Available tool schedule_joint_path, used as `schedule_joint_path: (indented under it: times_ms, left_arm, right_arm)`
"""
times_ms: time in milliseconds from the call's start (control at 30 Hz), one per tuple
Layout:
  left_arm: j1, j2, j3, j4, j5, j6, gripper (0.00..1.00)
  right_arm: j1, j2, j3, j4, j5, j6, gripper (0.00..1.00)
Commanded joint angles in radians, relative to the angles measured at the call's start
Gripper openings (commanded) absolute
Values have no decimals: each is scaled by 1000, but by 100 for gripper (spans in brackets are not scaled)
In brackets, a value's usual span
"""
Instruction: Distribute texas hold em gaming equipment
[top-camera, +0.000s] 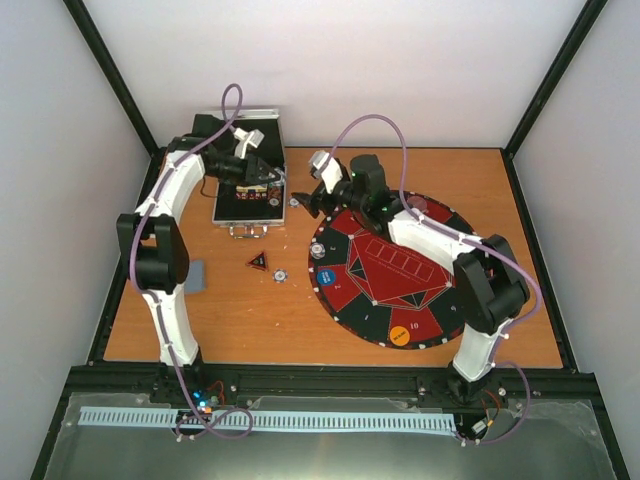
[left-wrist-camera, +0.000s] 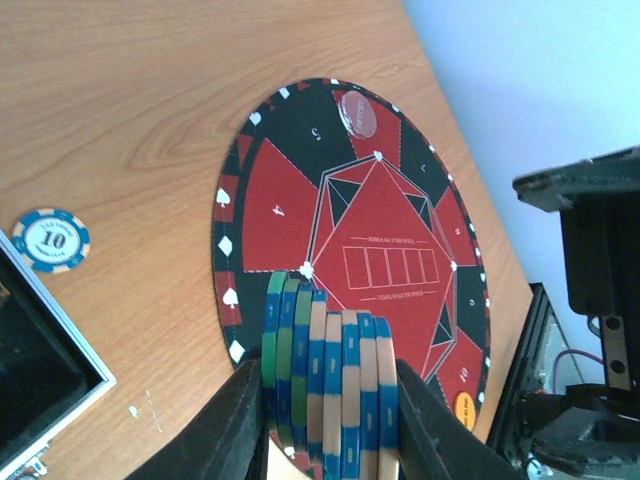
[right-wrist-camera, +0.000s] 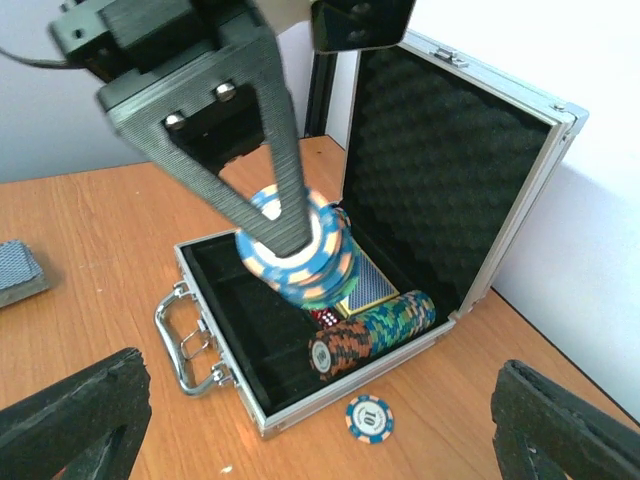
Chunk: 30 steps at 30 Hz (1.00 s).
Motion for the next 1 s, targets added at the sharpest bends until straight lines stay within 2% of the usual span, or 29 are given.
schedule_joint_path:
  times_ms: [0,133,200,267,333,433,567,733,833,900,967]
  left_arm:
    - [-3,-58,-52,44,74,-53,1]
    - [-33,-47,-60,37,75,-18,1]
    - [-44,-46,-55,37,92,3,1]
    - [-57,-50,-49,31,114,47,1]
    - [-77,-52,-34,-7,125,109,1]
    - [-121,-43,3,-71,154,192,1]
    - [-169,-28,59,-103,209,220,1]
    - [-184,-33,55,-104,254,236,1]
    - [-198,-32,53,-124,257,253,1]
    - [-203,-35,55,-137,265,266,1]
    - [-205,-43,56,-142,276,278,1]
  right_arm:
    - [0,26,90,-49,-38,9,92]
    - [-16,-51,36,-133,-70,-5,95]
    - [-46,-88,18,-196,-184,17,96]
    - [-112,-100,12,-231,-356,129,94]
    - [-197,-93,16,-239,-476,316,87]
    - [-248,-69,36,-290,-505,455,76]
    - [-247,-52,0,-198,-583,558,72]
    - [-238,-84,-64,-94,-600,574,72]
    - [-225,-92,-72,-89,-607,559,72]
    - [-220,-89,-74,-95,-599,545,70]
    - [-219,-80,-75,-90,-605,547,63]
